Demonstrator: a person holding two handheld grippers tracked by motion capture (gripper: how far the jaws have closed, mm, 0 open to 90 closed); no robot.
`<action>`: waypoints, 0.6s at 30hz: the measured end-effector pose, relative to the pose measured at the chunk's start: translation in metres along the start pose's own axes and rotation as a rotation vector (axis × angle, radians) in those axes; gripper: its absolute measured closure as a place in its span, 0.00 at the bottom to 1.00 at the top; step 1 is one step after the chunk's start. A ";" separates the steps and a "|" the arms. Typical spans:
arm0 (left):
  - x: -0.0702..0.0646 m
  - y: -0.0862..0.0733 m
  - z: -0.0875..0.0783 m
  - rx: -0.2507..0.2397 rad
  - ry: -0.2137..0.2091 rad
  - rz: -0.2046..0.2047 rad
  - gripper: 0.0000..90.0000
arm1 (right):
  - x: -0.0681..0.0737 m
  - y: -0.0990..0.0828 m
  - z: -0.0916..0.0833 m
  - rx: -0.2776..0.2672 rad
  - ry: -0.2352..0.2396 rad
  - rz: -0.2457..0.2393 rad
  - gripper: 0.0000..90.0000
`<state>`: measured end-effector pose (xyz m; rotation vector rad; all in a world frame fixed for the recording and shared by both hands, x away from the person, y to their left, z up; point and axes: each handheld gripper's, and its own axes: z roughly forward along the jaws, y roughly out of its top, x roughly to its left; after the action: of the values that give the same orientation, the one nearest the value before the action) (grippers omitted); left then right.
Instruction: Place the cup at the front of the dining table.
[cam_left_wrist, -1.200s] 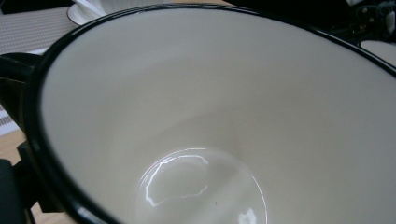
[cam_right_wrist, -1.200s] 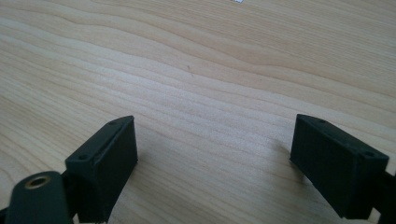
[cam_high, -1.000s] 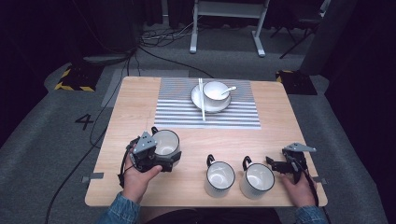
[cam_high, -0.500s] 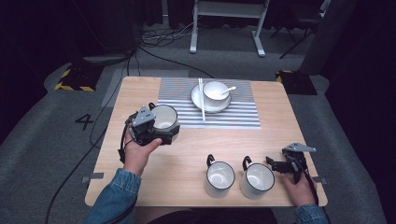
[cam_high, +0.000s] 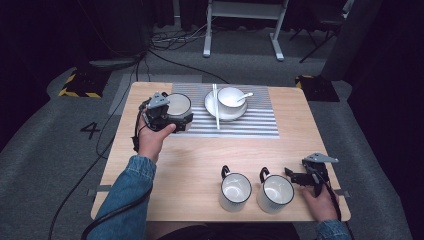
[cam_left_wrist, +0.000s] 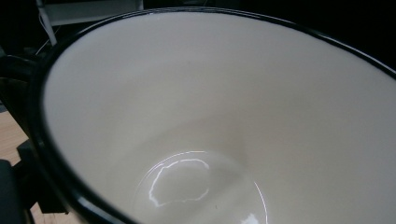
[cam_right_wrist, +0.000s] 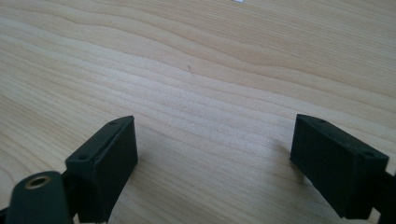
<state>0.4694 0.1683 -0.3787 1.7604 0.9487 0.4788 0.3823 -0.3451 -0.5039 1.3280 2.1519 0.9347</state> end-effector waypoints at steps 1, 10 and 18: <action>0.001 0.001 0.004 -0.002 0.020 -0.001 0.02 | 0.000 0.000 0.000 0.000 0.000 0.000 0.16; 0.027 0.010 0.045 0.065 0.097 -0.006 0.02 | 0.000 0.000 0.000 0.000 0.000 0.000 0.16; 0.045 0.008 0.077 0.108 0.125 -0.050 0.02 | 0.000 0.000 0.000 0.000 0.000 0.000 0.16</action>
<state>0.5533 0.1560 -0.4059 1.8158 1.1223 0.5187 0.3823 -0.3451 -0.5039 1.3277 2.1521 0.9350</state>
